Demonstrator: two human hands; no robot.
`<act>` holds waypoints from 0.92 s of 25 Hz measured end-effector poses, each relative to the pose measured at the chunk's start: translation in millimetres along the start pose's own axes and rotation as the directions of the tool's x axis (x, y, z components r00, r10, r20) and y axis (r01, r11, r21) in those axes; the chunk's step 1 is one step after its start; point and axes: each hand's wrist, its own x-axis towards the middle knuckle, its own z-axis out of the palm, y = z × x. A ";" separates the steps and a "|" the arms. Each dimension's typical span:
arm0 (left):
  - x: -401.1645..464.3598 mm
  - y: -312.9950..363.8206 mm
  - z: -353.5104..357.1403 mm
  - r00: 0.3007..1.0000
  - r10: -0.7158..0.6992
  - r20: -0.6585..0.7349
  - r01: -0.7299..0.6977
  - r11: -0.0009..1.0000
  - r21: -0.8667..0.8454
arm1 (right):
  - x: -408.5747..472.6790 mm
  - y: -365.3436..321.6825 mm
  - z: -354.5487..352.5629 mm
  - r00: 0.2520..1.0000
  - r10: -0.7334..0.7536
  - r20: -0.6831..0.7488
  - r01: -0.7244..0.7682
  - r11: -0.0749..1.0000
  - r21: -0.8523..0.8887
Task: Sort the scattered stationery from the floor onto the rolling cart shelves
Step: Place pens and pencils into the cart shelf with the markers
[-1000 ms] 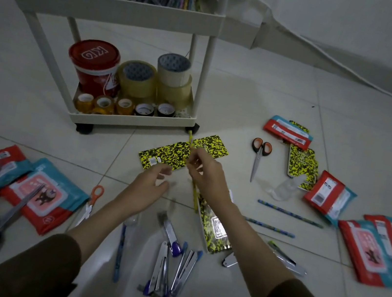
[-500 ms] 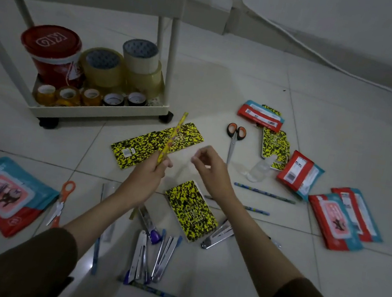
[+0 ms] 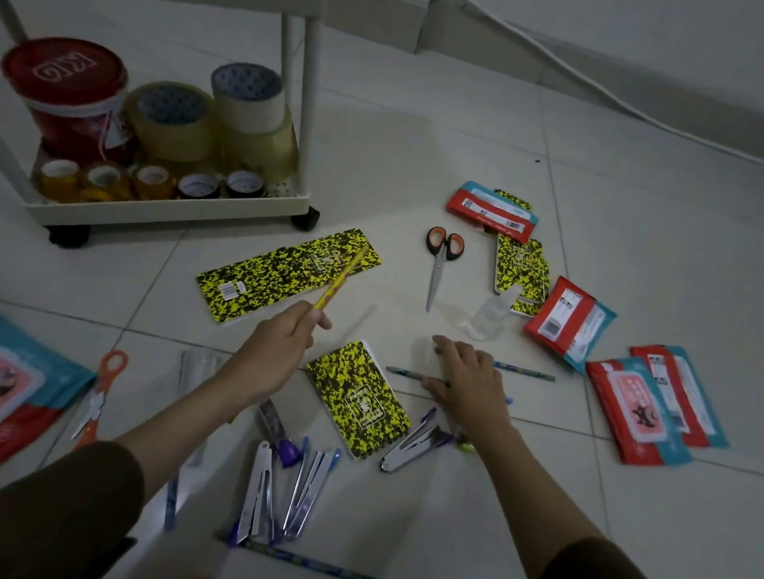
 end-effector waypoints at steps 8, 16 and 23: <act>-1.2 -4.2 -6.8 0.999 0.013 0.038 -0.015 0.998 0.055 | -1.2 -1.7 5.5 0.998 -0.019 -0.068 0.005 0.981 -0.193; -5.6 2.9 -9.5 0.999 -0.031 0.019 0.032 0.999 -0.015 | -0.1 -15.1 5.7 0.991 -0.135 0.012 0.135 0.967 -0.215; -10.3 10.2 -18.5 1.000 0.018 0.018 -0.018 1.000 -0.002 | 2.5 -62.0 -27.8 0.979 -0.179 -0.102 0.187 0.980 0.074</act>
